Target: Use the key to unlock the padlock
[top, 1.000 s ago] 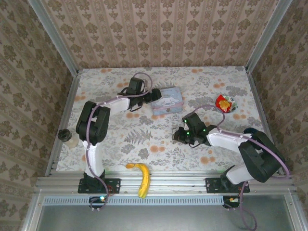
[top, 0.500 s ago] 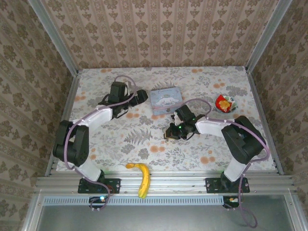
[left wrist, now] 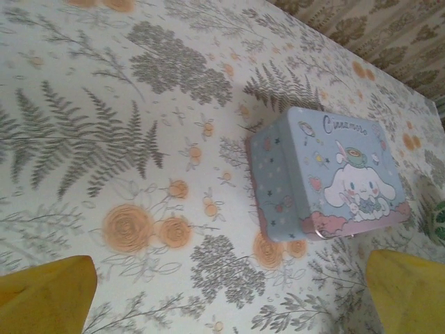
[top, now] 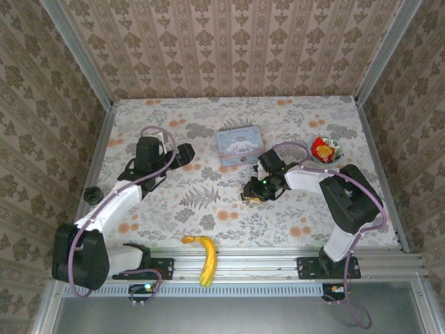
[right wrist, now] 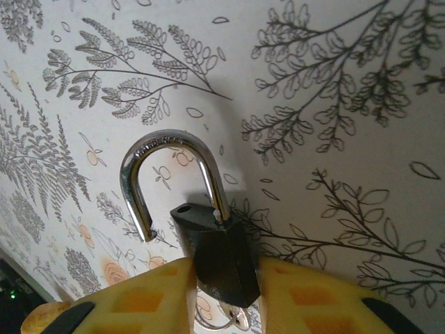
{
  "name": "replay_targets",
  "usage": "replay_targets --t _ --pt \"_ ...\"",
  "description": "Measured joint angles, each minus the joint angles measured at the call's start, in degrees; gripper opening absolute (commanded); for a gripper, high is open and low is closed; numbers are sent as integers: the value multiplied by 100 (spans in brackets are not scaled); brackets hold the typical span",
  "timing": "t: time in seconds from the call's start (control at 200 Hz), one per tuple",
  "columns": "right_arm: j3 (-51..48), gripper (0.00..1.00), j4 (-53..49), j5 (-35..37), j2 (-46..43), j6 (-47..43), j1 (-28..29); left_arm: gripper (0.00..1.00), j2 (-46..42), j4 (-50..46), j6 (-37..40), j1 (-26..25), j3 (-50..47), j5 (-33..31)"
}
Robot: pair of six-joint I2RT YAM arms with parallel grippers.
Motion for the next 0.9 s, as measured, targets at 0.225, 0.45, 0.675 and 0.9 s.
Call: replay_targets --t 0.225,0.45,0.675,0.9 --pt "7 55 -269 343 -271 -44 0 100 -487 -273 79 223 -234 -87" --pt "-22 67 -815 885 -1084 -50 -33 100 -826 -531 232 275 -323 -175" --pt "-31 71 -1416 1449 -2225 -90 -87 100 -1193 -695 400 339 -354 -354" --pt "-140 89 -1917 2267 -3595 -243 -197 100 -1735 -761 728 339 -564 -651"
